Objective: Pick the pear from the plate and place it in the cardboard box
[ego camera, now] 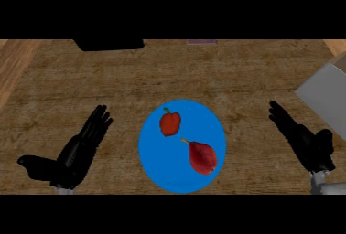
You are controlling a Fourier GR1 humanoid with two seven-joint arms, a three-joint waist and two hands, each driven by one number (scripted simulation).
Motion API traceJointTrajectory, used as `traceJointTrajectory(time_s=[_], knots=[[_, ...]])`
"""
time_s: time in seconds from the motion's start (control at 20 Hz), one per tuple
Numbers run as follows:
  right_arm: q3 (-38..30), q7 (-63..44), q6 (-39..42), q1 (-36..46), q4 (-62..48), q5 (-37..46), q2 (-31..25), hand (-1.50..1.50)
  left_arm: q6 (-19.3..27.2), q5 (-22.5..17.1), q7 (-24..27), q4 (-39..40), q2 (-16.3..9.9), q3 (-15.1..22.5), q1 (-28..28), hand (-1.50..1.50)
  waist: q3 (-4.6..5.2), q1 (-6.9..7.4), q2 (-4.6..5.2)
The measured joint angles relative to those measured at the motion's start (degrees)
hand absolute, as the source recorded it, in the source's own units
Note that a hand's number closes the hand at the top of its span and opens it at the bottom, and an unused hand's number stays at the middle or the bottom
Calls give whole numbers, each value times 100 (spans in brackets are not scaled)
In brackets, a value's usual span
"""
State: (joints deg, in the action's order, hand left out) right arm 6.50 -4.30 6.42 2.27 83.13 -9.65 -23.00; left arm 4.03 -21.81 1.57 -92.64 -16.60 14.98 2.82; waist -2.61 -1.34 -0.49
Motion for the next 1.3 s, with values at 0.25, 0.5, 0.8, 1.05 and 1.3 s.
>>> traceJointTrajectory(time_s=[0.25, 0.5, 0.8, 1.05, 1.3], knots=[[163, -186, 340, 1154, 668, -62, -71, -150, -96, 595, 81, -101, -580, -93, -533, 0, 190, 220, -5], [547, -456, 1018, 2704, 964, 500, -698, -150, -223, 1179, 190, -28, -988, -44, -1116, 0, 264, 365, 33], [996, 328, 1952, 3757, 593, 1051, -987, -150, -283, 1469, 283, 294, -1040, -87, -1559, 0, 264, 317, 90], [1579, 825, 2433, 4260, 482, 1768, -990, -150, -265, 1605, 185, 405, -978, -118, -1729, 0, 264, 266, 77], [2309, 421, 3217, 4838, 649, 2285, -1008, -150, -354, 1632, 278, 489, -1010, -194, -1722, 0, 271, 241, 50]])
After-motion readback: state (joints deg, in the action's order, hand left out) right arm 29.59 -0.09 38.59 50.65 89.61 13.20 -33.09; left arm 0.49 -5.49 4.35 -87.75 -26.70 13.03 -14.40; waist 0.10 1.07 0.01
